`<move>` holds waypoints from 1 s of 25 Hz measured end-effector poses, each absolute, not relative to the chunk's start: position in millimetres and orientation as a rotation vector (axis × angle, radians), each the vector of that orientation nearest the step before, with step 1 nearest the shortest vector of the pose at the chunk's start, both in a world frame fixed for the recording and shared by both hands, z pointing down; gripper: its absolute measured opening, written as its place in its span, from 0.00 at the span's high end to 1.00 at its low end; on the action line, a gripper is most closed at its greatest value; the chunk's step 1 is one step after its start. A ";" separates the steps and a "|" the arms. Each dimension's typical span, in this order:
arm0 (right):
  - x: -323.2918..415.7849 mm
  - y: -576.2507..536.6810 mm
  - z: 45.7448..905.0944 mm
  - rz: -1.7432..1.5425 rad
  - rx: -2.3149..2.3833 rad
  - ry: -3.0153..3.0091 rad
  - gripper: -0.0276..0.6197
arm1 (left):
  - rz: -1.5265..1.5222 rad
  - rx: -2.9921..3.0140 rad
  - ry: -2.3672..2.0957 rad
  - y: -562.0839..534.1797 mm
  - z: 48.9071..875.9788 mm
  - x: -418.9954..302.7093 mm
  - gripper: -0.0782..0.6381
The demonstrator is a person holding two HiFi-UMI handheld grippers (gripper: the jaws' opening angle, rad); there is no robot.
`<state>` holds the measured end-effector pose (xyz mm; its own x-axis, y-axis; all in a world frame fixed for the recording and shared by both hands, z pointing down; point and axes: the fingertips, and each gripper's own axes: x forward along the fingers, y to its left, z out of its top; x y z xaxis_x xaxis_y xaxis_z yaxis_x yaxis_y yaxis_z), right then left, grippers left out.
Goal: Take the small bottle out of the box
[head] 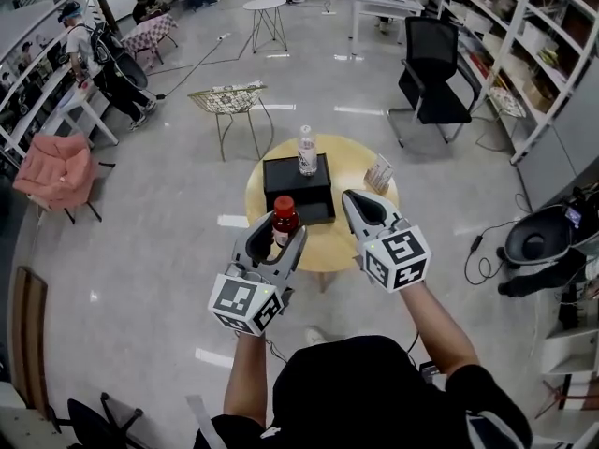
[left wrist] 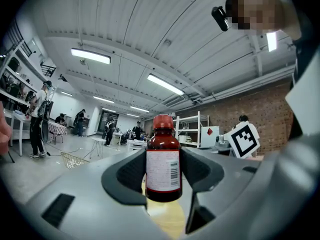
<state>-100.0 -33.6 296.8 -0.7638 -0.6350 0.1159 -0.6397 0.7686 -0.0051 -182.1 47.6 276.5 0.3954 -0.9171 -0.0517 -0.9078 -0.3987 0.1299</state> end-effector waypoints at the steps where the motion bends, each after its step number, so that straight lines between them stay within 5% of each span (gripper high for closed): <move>1: -95.5 -33.0 295.1 0.066 1.034 -2.857 0.96 | -0.175 2.560 -1.678 47.7 274.0 -177.9 0.58; 25: -16.2 24.7 268.3 0.070 0.926 -2.946 0.96 | -0.203 2.480 -1.874 106.3 243.6 -88.5 0.58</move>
<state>-16.2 24.7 268.3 -0.8191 -0.5701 0.0634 -0.5724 0.8195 -0.0273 -88.5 106.3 243.6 0.2677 -0.9595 -0.0878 -0.9561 -0.2758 0.0994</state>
